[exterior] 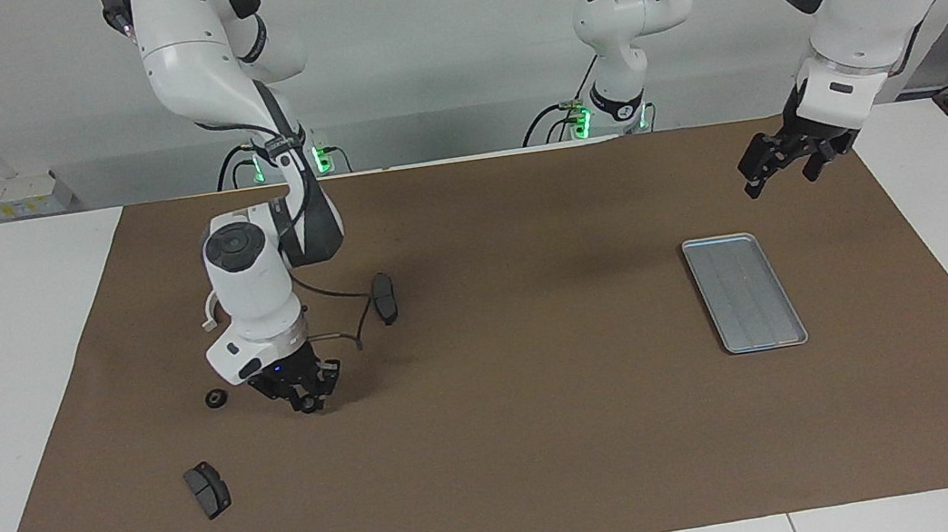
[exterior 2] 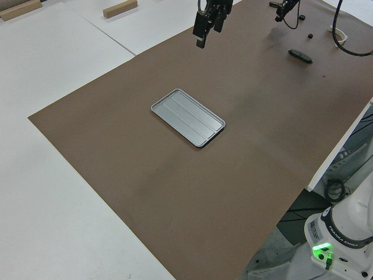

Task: Place bearing gear from tray to pile

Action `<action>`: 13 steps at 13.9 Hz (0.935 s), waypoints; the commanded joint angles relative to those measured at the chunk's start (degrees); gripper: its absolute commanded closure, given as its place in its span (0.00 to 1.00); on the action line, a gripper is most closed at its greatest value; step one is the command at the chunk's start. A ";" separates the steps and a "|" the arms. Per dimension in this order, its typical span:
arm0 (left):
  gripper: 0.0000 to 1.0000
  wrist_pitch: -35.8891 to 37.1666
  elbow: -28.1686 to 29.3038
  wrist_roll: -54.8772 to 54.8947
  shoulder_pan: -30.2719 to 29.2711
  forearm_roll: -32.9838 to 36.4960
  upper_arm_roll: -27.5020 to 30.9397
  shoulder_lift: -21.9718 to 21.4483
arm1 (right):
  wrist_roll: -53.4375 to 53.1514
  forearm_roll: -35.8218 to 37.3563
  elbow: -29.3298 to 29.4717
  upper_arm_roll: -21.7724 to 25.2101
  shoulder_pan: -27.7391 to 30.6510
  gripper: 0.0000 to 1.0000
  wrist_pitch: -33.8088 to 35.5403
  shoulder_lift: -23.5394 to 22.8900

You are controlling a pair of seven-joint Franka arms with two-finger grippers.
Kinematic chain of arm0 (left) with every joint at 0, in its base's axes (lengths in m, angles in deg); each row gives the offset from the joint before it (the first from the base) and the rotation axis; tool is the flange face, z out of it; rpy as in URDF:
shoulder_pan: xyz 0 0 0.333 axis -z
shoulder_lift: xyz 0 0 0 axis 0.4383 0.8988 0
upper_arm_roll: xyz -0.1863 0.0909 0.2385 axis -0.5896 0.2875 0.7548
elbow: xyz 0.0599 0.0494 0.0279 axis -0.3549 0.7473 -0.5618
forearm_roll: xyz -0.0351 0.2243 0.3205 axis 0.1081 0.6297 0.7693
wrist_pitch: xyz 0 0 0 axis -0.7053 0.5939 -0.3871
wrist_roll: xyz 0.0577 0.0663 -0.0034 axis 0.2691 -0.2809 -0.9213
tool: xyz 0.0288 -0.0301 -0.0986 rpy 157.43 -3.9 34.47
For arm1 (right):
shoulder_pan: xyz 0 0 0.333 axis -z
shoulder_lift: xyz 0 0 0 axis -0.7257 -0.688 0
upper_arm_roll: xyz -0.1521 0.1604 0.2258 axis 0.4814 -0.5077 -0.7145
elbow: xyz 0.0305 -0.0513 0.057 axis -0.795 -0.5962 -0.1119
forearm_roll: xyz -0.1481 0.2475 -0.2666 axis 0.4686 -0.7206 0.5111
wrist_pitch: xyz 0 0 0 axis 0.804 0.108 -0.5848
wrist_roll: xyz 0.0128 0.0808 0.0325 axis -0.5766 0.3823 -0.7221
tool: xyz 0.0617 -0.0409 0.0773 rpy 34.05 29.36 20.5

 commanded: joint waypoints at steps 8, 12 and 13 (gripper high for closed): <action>0.00 -0.80 1.42 0.01 -0.58 0.96 -0.45 -1.26 | 5.40 -0.03 0.71 -1.10 3.61 0.00 2.25 3.62; 0.00 -0.72 1.42 0.01 -0.58 0.96 -0.45 -1.26 | 5.39 -1.68 0.80 -1.10 4.40 0.00 14.46 14.07; 0.00 -0.72 1.51 -0.08 -0.58 0.96 -0.45 -1.26 | 5.40 -3.96 0.89 -1.10 4.49 0.00 16.58 16.19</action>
